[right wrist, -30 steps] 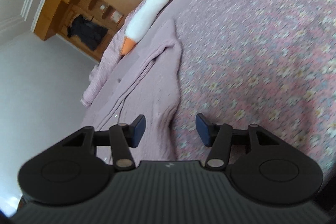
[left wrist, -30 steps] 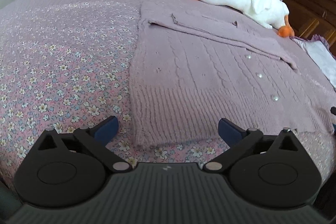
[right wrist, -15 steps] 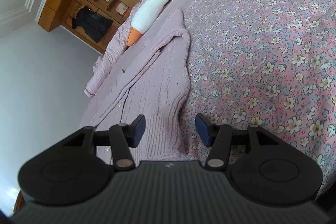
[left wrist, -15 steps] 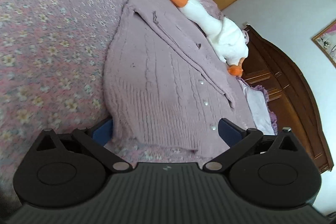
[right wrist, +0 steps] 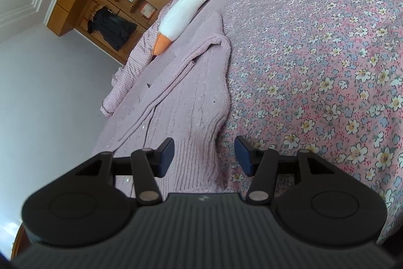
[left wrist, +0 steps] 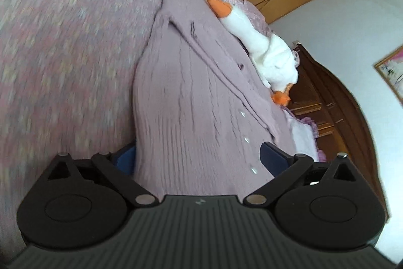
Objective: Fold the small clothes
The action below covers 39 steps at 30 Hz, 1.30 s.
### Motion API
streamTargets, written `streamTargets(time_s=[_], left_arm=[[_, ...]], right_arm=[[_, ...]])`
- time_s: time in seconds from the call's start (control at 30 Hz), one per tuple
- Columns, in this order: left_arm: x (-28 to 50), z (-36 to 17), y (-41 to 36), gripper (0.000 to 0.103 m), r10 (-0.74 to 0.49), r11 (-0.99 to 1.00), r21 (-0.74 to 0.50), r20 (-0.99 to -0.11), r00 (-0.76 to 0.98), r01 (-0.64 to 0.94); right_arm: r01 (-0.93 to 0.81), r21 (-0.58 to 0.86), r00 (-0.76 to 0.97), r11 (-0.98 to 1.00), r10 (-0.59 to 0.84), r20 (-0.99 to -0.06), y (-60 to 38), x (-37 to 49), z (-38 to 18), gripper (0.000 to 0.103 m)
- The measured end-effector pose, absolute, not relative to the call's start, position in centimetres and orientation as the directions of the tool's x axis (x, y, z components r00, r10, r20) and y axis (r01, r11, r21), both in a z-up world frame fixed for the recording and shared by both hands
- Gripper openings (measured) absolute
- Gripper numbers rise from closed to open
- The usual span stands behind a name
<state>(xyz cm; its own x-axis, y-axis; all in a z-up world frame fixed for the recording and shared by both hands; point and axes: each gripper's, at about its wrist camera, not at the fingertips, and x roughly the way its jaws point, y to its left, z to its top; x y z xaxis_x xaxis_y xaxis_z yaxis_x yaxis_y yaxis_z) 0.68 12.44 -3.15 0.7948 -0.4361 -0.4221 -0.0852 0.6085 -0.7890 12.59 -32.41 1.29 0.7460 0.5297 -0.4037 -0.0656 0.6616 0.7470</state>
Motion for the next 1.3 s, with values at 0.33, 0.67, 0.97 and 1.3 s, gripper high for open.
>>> streamTargets(time_s=[0.33,0.67,0.97,1.3], left_arm=[[2.1,-3.5,12.3,0.102,-0.413,0.608,-0.791,-0.384,0.826,-0.064],[1.3,-3.2,11.9,0.099,-0.408,0.646,-0.759,-0.435,0.803,-0.083],[0.6,-4.0,11.9,0.039,-0.350,0.677,-0.721,-0.489,0.799,-0.145],[0.3,-4.2,13.0,0.011,-0.328,0.651,-0.732,-0.509,0.796,-0.200]], right_arm=[[-0.099,0.754,0.713,0.650,0.575,-0.402,-31.8,12.5,1.3,0.055],[-0.097,0.783,0.698,0.614,0.603,-0.386,-32.1,12.6,1.0,0.055],[-0.102,0.774,0.699,0.625,0.599,-0.391,-31.9,12.5,1.1,0.053],[-0.027,0.776,0.685,0.630,0.577,-0.444,-32.3,12.8,0.7,0.012]])
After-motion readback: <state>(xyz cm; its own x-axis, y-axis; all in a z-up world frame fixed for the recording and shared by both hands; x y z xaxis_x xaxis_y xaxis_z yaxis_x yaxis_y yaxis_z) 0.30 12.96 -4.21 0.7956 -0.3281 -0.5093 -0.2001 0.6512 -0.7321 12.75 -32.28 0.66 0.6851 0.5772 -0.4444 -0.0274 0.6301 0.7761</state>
